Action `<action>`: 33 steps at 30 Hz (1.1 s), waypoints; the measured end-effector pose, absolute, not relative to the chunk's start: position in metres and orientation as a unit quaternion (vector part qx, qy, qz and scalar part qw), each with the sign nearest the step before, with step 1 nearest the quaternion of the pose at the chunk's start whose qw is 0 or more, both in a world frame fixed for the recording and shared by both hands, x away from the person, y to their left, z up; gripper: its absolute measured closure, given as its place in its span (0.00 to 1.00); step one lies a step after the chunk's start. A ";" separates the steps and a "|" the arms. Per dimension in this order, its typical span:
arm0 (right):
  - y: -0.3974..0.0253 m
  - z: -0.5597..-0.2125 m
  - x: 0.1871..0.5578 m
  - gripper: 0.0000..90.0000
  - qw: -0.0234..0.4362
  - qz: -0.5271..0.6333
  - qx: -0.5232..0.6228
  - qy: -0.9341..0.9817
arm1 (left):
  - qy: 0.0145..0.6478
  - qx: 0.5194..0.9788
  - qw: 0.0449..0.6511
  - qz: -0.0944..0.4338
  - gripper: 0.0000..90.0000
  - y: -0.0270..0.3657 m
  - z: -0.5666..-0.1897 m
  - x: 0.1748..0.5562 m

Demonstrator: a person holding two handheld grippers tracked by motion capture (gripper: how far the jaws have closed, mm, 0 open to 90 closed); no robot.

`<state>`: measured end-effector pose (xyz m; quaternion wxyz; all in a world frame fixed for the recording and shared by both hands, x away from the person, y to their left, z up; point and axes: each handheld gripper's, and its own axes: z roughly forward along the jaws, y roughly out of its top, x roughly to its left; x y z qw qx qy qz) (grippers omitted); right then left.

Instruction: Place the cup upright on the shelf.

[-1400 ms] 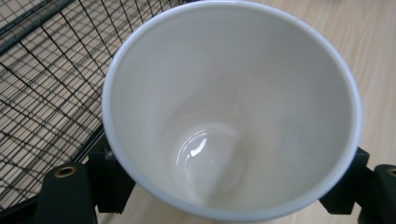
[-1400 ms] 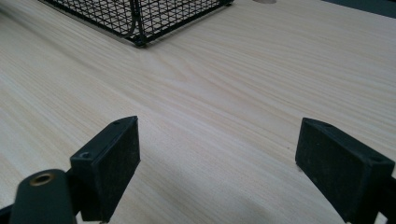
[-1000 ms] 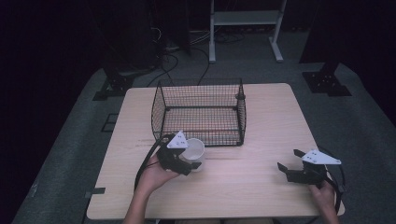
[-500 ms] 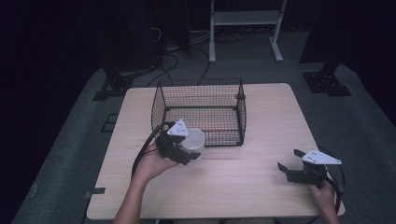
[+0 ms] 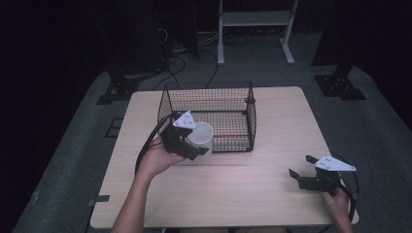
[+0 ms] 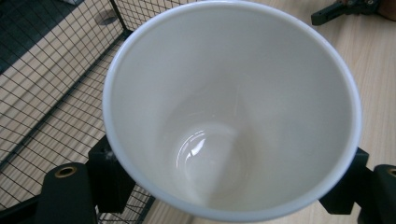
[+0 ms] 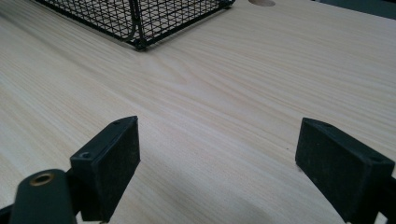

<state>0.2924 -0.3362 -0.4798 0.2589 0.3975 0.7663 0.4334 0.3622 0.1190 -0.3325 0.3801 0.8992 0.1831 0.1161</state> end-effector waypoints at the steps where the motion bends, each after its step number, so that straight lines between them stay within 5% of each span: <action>1: -0.336 -0.480 0.292 0.15 0.259 0.434 0.398 0.766 | 0.183 0.900 0.378 0.116 0.24 0.119 -0.331 0.363; 33: -0.338 -0.480 0.293 0.15 0.258 0.438 0.400 0.763 | 0.212 0.900 0.363 0.113 0.24 0.115 -0.298 0.435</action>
